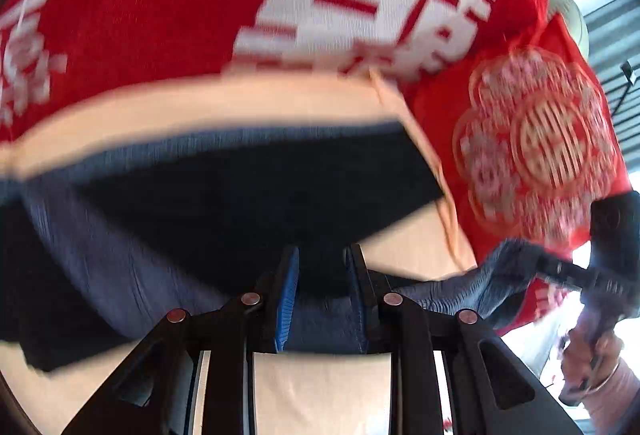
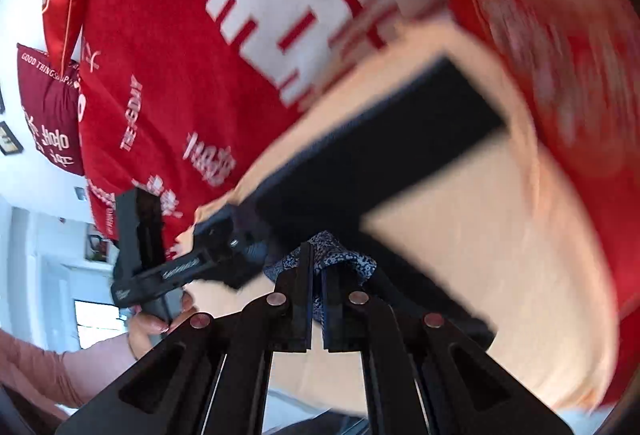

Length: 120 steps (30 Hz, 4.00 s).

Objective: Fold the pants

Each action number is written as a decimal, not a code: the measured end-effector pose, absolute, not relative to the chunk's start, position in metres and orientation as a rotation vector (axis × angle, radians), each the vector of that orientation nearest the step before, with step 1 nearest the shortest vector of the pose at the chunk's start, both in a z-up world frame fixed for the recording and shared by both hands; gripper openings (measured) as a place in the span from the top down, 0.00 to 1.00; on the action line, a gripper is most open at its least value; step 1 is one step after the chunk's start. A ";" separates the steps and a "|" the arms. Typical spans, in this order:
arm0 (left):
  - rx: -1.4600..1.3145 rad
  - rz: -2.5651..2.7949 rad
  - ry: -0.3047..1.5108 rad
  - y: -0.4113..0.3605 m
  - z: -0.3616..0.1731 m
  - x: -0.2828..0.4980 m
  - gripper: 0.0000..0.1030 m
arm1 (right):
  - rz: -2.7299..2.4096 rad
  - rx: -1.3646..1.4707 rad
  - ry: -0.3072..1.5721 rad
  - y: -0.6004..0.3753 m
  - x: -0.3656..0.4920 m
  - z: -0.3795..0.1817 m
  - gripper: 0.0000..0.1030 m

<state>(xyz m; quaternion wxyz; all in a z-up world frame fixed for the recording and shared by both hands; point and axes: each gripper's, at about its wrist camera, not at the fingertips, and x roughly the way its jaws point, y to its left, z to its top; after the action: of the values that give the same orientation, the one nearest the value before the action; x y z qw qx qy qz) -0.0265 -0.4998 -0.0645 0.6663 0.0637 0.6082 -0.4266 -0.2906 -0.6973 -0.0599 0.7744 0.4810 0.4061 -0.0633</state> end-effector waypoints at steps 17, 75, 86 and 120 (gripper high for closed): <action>0.363 -0.619 1.273 -0.508 -0.100 0.033 0.22 | -0.308 0.695 1.142 -0.812 -0.133 -0.113 0.36; 0.403 -0.289 1.263 -0.123 -0.168 0.182 0.09 | 0.082 1.383 1.125 -0.401 -0.033 -0.230 0.66; 0.420 -0.333 1.275 -0.093 -0.171 0.180 0.07 | 0.026 1.176 1.258 -0.368 -0.043 -0.224 0.95; 0.412 -0.627 1.294 -0.322 -0.142 0.044 0.08 | -0.264 0.950 1.135 -0.519 -0.075 -0.146 0.90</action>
<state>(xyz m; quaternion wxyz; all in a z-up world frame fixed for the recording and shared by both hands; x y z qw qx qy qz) 0.0438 -0.3217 -0.1416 0.7330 0.1875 0.5884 -0.2853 -0.0746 -0.5194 -0.1460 0.7304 0.4315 0.5157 -0.1200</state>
